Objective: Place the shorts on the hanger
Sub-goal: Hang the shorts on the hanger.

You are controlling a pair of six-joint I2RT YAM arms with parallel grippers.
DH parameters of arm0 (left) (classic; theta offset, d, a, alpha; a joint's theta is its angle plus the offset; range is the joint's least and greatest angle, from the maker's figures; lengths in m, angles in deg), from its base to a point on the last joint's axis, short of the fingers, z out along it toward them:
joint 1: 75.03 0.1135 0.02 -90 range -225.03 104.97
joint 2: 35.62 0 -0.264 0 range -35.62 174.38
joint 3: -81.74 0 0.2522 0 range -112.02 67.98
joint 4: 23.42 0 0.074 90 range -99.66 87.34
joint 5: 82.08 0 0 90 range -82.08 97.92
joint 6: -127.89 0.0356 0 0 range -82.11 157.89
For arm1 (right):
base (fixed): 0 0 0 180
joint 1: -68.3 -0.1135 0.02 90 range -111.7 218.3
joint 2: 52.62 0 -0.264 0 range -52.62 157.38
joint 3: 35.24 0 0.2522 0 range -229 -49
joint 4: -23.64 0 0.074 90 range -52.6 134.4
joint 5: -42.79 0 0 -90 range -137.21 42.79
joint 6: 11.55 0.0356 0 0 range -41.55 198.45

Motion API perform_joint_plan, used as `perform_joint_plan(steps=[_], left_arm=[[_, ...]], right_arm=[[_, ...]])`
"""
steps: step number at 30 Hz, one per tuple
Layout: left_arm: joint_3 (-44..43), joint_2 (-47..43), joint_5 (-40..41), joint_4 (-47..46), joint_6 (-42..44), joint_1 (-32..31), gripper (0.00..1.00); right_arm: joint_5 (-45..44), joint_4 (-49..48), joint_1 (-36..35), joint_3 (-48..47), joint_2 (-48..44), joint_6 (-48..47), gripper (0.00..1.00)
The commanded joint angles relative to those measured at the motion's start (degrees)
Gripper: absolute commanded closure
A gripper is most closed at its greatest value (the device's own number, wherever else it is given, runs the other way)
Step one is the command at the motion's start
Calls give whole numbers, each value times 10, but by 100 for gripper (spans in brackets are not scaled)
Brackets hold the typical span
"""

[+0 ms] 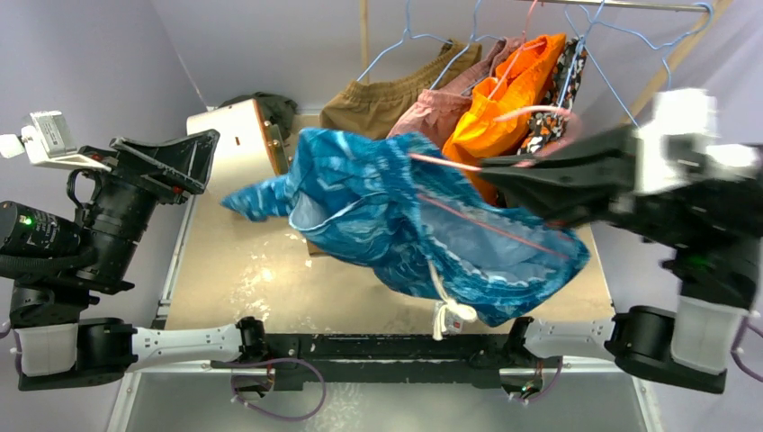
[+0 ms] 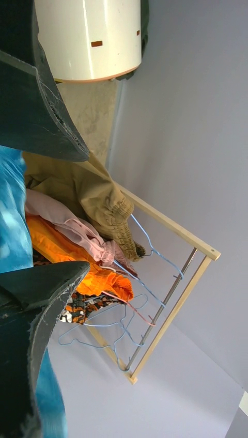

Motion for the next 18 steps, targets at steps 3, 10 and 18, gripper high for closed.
perform_joint_plan(steps=[3,10,18], left_arm=[[-2,8,-20,-20,20,-1,30],[0,31,-105,-31,45,-1,31],[24,53,-142,-25,58,-1,31]], right_arm=[[-3,69,-1,56,75,-12,100],[-1,56,-1,110,45,1,100],[-109,60,-2,152,15,37,100]])
